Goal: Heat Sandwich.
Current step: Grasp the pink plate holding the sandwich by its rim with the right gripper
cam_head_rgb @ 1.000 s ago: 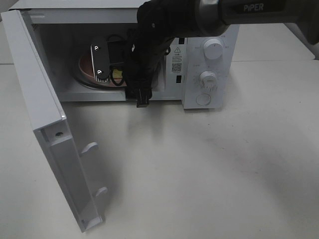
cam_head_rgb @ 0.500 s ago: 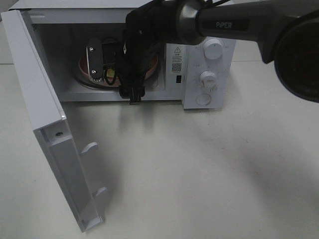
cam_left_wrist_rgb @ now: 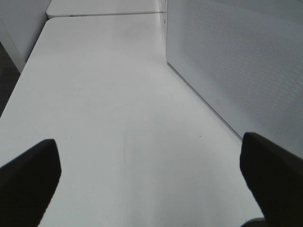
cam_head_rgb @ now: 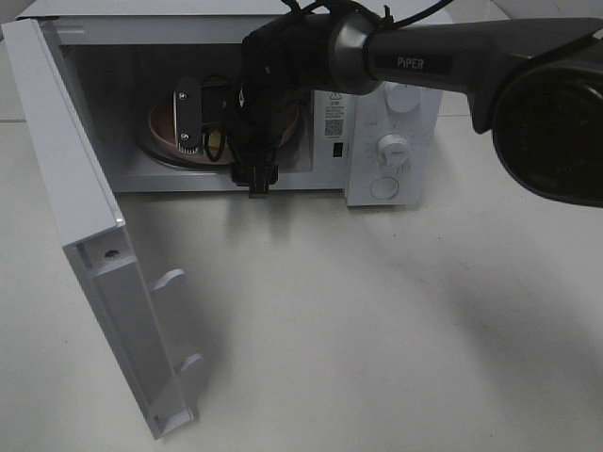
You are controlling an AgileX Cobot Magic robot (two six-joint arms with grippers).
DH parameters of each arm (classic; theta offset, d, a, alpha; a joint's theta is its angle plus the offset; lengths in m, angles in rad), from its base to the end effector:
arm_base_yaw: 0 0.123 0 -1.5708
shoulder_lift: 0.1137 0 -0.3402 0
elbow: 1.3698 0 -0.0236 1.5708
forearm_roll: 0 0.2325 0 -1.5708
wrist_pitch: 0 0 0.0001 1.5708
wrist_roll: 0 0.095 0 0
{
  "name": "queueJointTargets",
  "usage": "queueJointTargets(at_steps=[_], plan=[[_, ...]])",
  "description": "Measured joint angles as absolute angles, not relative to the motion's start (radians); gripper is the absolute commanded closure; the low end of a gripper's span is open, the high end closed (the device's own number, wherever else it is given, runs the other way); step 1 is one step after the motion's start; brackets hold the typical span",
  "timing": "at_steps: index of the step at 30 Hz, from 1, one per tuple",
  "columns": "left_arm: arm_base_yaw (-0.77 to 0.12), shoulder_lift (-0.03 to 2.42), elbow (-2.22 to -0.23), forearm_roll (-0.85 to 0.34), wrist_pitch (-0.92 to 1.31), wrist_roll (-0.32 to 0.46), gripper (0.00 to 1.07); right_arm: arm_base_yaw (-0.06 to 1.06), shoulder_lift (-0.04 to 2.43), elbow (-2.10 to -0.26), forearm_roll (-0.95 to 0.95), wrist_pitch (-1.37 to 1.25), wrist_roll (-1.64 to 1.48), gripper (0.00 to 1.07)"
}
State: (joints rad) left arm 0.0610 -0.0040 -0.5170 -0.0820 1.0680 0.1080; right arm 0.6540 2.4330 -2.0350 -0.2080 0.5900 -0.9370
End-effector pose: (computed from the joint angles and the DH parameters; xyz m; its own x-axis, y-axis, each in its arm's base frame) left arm -0.0754 -0.0114 0.2705 -0.4403 0.0414 -0.8969 0.0336 0.9990 0.0296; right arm 0.4587 0.3379 0.1916 0.2160 -0.9558 -0.1993 -0.7958 -0.0541 -0.6031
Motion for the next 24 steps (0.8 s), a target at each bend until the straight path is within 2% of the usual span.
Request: queueJointTargets(at_steps=[3,6,7,8,11,12,13,14,24], plan=[[0.061,-0.004,-0.517,-0.082,1.068,0.108,0.09,0.654,2.435,-2.035,-0.208,0.59,-0.937,0.32],[0.061,-0.004,-0.517,-0.082,1.068,0.108,0.09,0.654,2.435,-2.035,-0.208,0.59,-0.935,0.46],[0.061,-0.004,-0.517,-0.082,1.068,0.108,0.09,0.654,2.435,-2.035,-0.208,0.59,-0.935,0.46],[0.061,-0.004,-0.517,-0.082,1.068,0.108,0.09,0.654,2.435,-2.035,-0.208,0.59,-0.924,0.59],[0.061,-0.004,-0.517,-0.082,1.068,0.108,0.09,0.654,2.435,-2.035,-0.208,0.589,-0.891,0.85],[0.061,-0.004,-0.517,-0.082,1.068,0.108,0.09,0.654,2.435,-2.035,-0.208,0.589,-0.891,0.85],[0.061,-0.004,-0.517,-0.082,1.068,0.108,0.09,0.654,2.435,-2.035,-0.208,0.59,-0.856,1.04],[0.061,-0.004,-0.517,-0.081,1.068,0.108,0.09,0.654,2.437,-2.035,-0.208,0.588,-0.847,1.07],[0.061,-0.004,-0.517,-0.081,1.068,0.108,0.09,0.658,2.438,-2.042,-0.209,0.563,-0.821,1.07]])
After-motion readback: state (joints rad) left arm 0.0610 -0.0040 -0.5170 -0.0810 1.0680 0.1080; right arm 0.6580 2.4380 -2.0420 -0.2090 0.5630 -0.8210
